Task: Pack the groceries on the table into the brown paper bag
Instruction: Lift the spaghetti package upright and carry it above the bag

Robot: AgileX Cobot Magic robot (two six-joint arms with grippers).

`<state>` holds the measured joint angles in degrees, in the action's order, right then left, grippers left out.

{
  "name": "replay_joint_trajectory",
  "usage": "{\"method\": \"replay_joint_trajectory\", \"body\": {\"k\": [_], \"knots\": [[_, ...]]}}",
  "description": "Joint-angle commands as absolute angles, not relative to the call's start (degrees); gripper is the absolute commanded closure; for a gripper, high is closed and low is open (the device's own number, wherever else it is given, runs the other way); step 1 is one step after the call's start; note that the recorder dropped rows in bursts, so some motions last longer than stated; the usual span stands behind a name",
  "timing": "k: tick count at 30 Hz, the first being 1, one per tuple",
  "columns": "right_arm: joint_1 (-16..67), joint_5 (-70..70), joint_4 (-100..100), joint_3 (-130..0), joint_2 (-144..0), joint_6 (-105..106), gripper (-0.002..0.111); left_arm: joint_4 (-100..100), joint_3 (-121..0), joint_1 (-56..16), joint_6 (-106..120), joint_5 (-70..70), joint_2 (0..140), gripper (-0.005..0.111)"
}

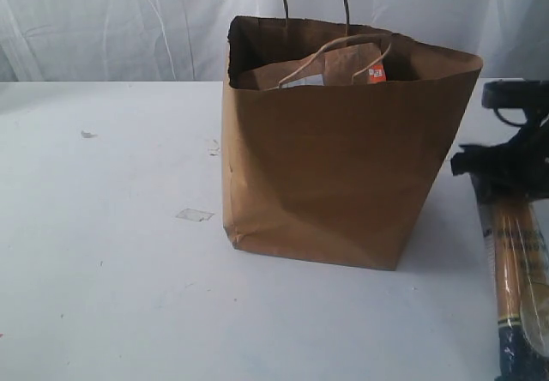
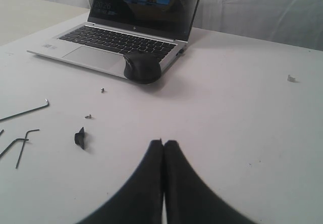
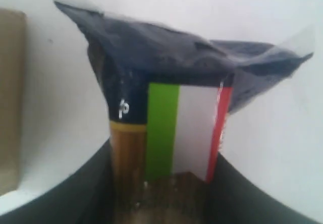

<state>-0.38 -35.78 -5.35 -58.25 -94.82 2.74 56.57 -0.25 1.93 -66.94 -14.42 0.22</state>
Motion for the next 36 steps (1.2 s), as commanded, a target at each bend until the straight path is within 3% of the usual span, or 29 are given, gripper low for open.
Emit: {"method": "replay_joint_trajectory", "body": {"k": [1, 11, 23, 28, 32, 36], "knots": [[-0.56, -35.06, -7.04, -58.53, -85.28, 4.73, 0.108, 57.48, 0.0, 1.52, -67.03, -14.51, 0.0, 0.107], [-0.56, -35.58, -6.82, -55.14, -69.98, 6.4, 0.108, 57.48, 0.0, 1.52, -67.03, -14.51, 0.0, 0.107], [-0.56, -20.08, -6.42, -39.45, -47.07, 6.26, 0.108, 57.48, 0.0, 1.52, -67.03, -14.51, 0.0, 0.107], [-0.56, -18.59, -5.49, -38.8, -39.05, 6.36, 0.108, 57.48, 0.0, 1.52, -67.03, -14.51, 0.0, 0.107], [-0.56, -5.83, -5.49, -39.33, -35.36, 6.36, 0.108, 57.48, 0.0, 1.52, -67.03, -14.51, 0.0, 0.107], [-0.56, -3.89, -5.49, -44.59, -35.02, 6.21, 0.108, 57.48, 0.0, 1.52, -67.03, -14.51, 0.0, 0.107]]}}
